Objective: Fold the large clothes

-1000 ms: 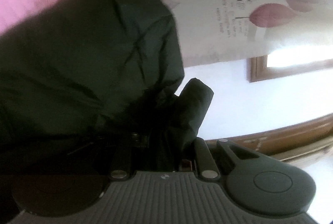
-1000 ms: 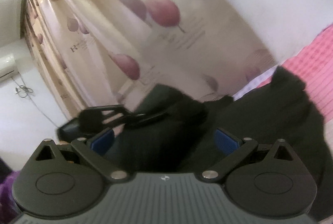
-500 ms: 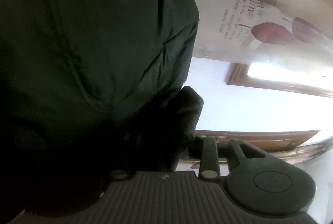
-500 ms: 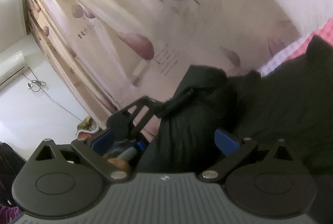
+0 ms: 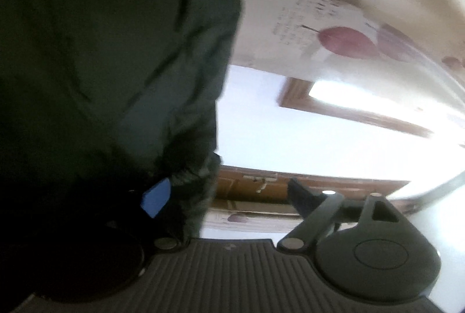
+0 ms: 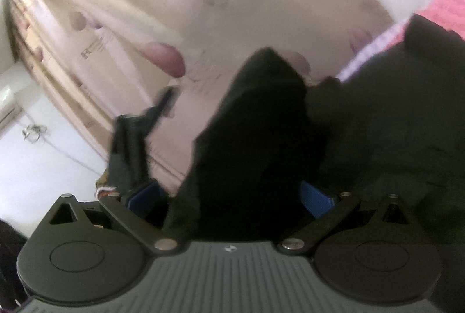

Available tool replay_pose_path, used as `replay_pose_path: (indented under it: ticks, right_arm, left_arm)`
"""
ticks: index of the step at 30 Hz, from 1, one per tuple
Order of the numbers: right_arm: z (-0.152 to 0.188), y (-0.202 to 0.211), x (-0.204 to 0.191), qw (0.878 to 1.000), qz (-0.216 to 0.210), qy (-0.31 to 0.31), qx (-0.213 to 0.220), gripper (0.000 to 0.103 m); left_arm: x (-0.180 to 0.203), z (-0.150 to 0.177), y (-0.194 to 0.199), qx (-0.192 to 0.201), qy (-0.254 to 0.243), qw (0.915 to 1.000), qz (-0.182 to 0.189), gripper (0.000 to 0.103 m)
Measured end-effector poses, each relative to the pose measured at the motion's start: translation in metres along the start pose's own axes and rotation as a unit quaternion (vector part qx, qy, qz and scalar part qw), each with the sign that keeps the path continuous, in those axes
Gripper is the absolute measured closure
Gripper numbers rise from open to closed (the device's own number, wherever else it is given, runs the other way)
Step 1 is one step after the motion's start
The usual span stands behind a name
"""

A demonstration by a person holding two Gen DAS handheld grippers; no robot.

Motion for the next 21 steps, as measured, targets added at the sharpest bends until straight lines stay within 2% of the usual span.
replay_pose_path:
  ticks: [6, 9, 11, 15, 19, 21]
  right_arm:
    - [-0.003, -0.002, 0.003, 0.999, 0.035, 0.014, -0.01, 0.001]
    - [-0.003, -0.002, 0.004, 0.999, 0.035, 0.012, -0.013, 0.001]
    - [-0.004, -0.001, 0.004, 0.999, 0.032, 0.003, -0.014, 0.0]
    - [-0.008, 0.001, -0.004, 0.999, 0.014, -0.035, -0.016, 0.0]
    - [-0.014, -0.012, -0.011, 0.996, 0.042, -0.061, -0.051, 0.0]
    - [-0.014, -0.018, -0.012, 0.994, 0.046, -0.07, -0.065, 0.0]
  left_arm:
    - [0.015, 0.007, 0.056, 0.053, -0.045, 0.9976, 0.004, 0.01]
    - [0.013, 0.014, 0.078, 0.08, -0.097, 0.9918, -0.024, 0.006]
    - [0.003, 0.022, 0.079, 0.067, -0.121, 0.9897, -0.037, 0.007]
    - [-0.014, 0.044, 0.066, 0.038, -0.147, 0.9884, -0.003, 0.007]
    - [-0.032, 0.053, 0.045, 0.017, -0.161, 0.9861, 0.036, 0.005]
    - [-0.042, 0.053, 0.04, 0.02, -0.147, 0.9863, 0.073, 0.008]
Point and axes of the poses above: each gripper's, at about its wrist camera, not at the fingertips, and y roughly against the way its jaws point, x to its right, z to its underside, the point moved 4 cm from there along -y, roughly the way its jaws point, and after that the axes turned 10 degrees about -z, right-handed, at the moved point
